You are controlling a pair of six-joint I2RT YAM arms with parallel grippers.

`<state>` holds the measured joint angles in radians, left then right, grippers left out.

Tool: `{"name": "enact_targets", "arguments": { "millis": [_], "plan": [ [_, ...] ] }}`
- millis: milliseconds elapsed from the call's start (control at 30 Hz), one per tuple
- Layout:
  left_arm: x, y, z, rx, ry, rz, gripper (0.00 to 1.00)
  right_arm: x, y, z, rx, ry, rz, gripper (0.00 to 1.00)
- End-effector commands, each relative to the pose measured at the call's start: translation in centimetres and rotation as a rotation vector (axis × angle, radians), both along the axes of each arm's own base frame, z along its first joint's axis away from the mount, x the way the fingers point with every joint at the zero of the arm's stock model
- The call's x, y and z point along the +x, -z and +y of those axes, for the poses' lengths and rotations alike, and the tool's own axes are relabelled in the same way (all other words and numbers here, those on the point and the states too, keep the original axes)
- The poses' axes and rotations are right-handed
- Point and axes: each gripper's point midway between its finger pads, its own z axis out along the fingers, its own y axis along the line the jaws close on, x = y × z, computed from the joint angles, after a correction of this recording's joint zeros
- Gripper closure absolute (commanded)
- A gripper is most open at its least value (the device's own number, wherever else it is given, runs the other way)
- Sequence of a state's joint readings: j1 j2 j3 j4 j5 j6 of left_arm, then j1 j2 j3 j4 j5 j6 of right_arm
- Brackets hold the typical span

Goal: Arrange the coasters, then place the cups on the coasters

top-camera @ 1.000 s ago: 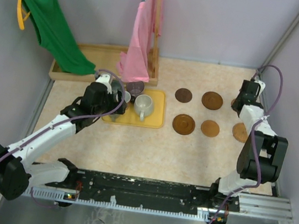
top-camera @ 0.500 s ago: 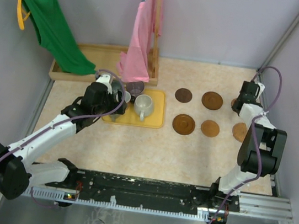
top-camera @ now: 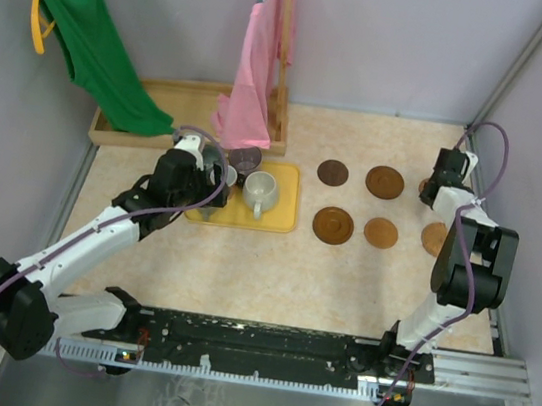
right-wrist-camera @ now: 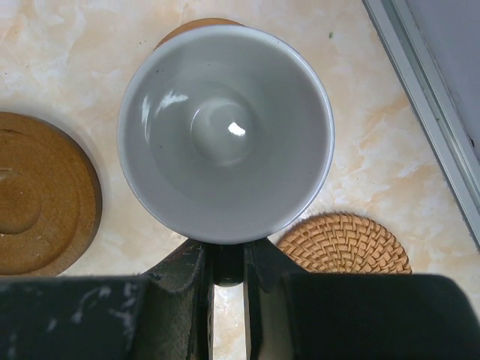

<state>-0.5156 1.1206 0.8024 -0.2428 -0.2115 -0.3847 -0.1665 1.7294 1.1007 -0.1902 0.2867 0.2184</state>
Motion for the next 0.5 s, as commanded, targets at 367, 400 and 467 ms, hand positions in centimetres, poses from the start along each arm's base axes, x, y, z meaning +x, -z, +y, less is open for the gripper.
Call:
{"name": "enact_targets", "arguments": {
  "millis": [367,400,467],
  "plan": [
    [0.55,-0.43,-0.14,0.001,-0.008,-0.012,0.0,3.76,-4.72,-1.65,-0.088,-0.036,-0.193,1.0],
    [0.54,-0.45,-0.11,0.003,-0.009,-0.012,0.0,3.81,-4.76,-1.71,-0.082,-0.04,-0.2,1.0],
    [0.57,-0.51,-0.01,0.003,-0.014,-0.014,0.0,3.78,-4.73,-1.84,-0.073,-0.05,-0.207,1.0]
  ]
}}
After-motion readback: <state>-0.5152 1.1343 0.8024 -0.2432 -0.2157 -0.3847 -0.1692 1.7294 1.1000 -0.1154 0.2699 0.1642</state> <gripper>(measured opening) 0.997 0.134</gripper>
